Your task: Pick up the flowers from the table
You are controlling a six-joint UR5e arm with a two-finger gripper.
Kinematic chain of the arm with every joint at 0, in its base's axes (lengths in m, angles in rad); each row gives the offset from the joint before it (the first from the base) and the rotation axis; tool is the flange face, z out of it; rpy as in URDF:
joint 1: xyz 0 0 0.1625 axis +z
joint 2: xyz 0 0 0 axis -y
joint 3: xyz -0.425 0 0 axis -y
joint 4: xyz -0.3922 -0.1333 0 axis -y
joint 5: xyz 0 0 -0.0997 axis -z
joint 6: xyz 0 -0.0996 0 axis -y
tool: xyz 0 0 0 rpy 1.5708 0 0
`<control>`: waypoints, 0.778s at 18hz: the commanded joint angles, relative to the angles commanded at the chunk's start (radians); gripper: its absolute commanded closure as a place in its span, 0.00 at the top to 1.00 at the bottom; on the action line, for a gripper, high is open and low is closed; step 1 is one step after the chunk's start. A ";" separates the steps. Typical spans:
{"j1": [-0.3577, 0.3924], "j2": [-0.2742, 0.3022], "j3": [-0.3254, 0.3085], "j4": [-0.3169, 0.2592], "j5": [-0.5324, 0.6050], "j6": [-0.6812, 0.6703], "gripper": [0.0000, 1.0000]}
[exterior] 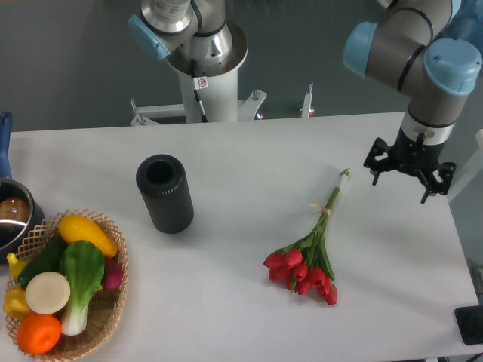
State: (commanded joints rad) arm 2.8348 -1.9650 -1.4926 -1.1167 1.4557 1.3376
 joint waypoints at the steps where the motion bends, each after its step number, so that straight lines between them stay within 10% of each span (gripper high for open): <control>1: 0.002 0.002 0.000 0.000 0.000 0.002 1.00; 5: 0.000 0.002 -0.024 0.005 -0.052 -0.003 1.00; 10: 0.006 0.023 -0.185 0.187 -0.097 -0.005 1.00; 14: 0.003 0.026 -0.285 0.222 -0.083 0.006 1.00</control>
State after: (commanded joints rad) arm 2.8379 -1.9390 -1.7777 -0.8943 1.3729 1.3438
